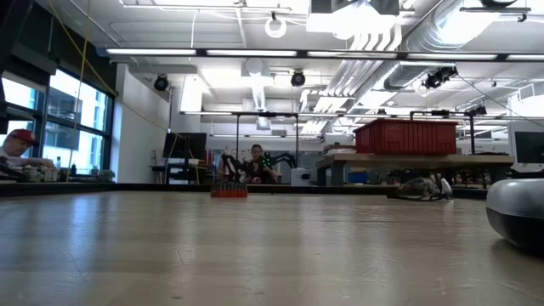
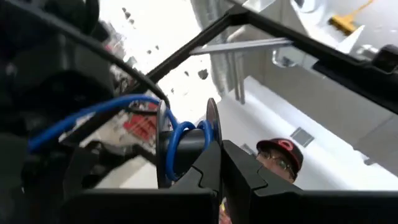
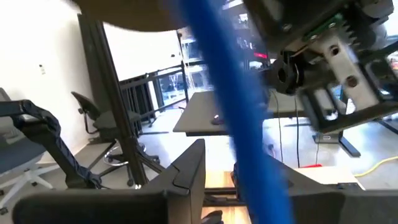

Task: Coil cords
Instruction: Coil the blue wire onto the spool

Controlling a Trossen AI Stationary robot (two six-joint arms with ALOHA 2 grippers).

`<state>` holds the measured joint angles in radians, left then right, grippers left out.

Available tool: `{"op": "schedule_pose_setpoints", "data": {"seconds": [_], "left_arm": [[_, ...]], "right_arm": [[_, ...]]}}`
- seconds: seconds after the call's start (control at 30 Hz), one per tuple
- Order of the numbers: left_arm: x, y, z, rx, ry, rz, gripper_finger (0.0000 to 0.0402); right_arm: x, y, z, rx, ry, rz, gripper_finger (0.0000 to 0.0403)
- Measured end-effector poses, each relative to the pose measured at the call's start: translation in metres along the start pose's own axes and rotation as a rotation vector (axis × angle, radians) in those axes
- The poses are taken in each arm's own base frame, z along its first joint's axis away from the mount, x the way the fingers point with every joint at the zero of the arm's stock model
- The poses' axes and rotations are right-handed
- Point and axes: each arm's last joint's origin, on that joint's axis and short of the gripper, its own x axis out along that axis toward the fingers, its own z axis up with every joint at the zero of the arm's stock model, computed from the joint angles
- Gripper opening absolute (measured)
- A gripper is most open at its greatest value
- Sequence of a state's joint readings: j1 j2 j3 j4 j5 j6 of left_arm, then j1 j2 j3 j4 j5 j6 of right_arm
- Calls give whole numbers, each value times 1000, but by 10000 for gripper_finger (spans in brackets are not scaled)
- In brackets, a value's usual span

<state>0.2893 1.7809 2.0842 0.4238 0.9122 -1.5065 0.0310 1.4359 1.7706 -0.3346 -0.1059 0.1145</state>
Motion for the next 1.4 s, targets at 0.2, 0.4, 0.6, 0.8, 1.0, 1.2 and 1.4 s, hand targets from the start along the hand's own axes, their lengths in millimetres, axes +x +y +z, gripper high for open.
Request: {"op": "schedule_pose_setpoints", "data": {"seconds": [0.2, 0.4, 0.6, 0.8, 1.0, 1.2, 1.4], "left_arm": [[-6, -4, 6, 96, -48, -21, 0], [-5, -7, 4, 64, -4, -42, 0], [2, -9, -5, -34, 90, -49, 0], [-6, -14, -4, -94, 118, 22, 0], [-17, -16, 1, -111, 82, 94, 0], [-25, -14, 10, -86, -59, 141, 0], [-30, -6, 13, -118, -129, 211, 0]], "right_arm": [[0, -1, 1, -2, -9, -42, 85], [-1, -6, 2, -7, -22, -98, 85], [-3, -6, 4, 8, -21, -64, 85], [-9, -4, 6, 12, -4, -37, 85], [-14, -2, 7, 41, 6, 6, 85], [-14, 1, 7, 110, 23, 111, 85], [-14, 3, 7, 121, 33, 170, 85]]}}
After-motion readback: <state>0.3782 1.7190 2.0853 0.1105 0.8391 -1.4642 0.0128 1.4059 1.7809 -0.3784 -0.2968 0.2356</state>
